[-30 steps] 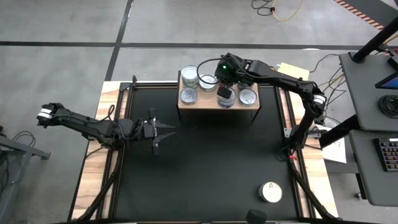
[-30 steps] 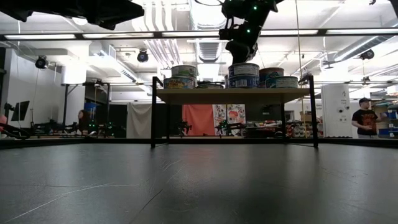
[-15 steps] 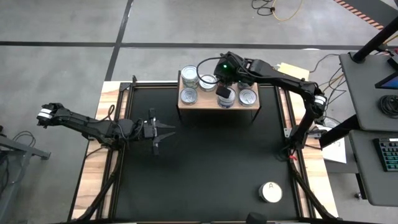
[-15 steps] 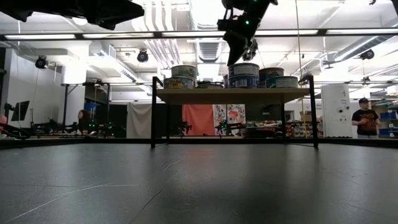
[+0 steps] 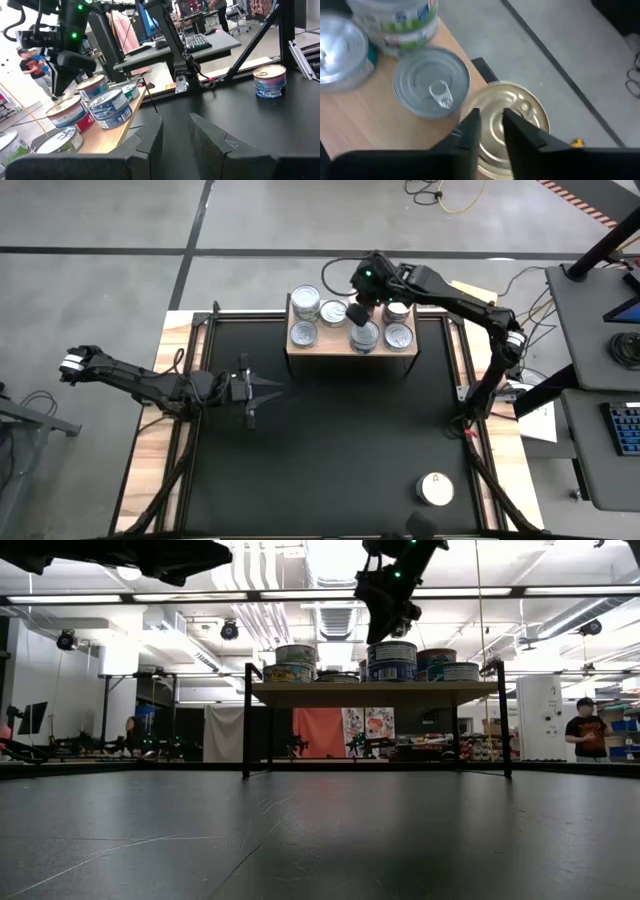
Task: Stack canned seafood by type on shelf
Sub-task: Stack the blue pink tuna can on top of the blue pink tuna can on the shelf
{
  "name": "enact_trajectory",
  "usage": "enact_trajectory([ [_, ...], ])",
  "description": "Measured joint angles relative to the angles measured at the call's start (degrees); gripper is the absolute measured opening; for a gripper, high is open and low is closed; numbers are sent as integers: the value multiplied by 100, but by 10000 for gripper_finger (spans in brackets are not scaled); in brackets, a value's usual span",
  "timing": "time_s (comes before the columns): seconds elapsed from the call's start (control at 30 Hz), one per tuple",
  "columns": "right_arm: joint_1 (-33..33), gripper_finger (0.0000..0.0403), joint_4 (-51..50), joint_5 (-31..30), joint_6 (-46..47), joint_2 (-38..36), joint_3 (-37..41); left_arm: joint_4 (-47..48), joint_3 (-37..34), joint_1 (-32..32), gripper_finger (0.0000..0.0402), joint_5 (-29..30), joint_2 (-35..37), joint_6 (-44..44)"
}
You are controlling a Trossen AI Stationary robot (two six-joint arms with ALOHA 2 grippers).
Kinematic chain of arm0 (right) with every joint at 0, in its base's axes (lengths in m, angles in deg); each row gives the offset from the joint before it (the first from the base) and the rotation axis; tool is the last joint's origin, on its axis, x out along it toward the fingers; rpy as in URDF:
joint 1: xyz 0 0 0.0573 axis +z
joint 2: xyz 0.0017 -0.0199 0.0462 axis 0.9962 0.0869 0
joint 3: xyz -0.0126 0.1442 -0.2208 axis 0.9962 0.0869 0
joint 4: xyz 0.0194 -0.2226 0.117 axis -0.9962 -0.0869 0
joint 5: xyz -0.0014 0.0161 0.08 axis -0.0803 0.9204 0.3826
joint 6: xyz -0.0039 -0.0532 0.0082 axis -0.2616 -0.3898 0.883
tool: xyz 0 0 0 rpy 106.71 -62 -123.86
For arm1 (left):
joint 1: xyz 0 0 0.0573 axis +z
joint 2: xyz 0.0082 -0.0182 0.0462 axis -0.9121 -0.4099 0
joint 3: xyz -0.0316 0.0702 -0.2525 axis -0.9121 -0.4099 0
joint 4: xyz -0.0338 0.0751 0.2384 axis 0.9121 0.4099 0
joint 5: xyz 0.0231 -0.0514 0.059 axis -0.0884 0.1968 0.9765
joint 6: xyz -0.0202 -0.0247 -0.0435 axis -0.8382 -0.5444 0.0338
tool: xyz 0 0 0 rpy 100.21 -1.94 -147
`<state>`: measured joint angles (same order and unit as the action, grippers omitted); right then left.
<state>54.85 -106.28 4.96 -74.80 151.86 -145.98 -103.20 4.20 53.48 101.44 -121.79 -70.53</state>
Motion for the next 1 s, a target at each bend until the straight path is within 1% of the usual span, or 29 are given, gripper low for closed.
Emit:
enact_trajectory([
  [0.13, 12, 138, 15, -57, 271, 248, -225, -155, 0, 0, 77, 0, 0, 55],
  [0.23, 14, 191, -284, -63, 365, 592, -554, -210, 0, -2, 77, 0, 0, 76],
  [0.33, 12, 229, -726, -134, 415, 982, -1038, -206, 0, -2, 77, -1, -2, 76],
  [0.43, 12, 252, -1027, -185, 655, 1277, -1430, -201, 0, -2, 77, 0, -2, 76],
  [0.5, 14, 258, -1148, -247, 723, 1388, -1588, -201, 0, -2, 77, 0, -2, 75],
  [0.6, 27, 256, -1248, -289, 762, 1478, -1725, -165, 0, -1, 77, 0, -2, 59],
  [1.0, 114, 191, -1465, -449, 868, 1626, -1757, -138, 0, -2, 77, -2, -2, 34],
])
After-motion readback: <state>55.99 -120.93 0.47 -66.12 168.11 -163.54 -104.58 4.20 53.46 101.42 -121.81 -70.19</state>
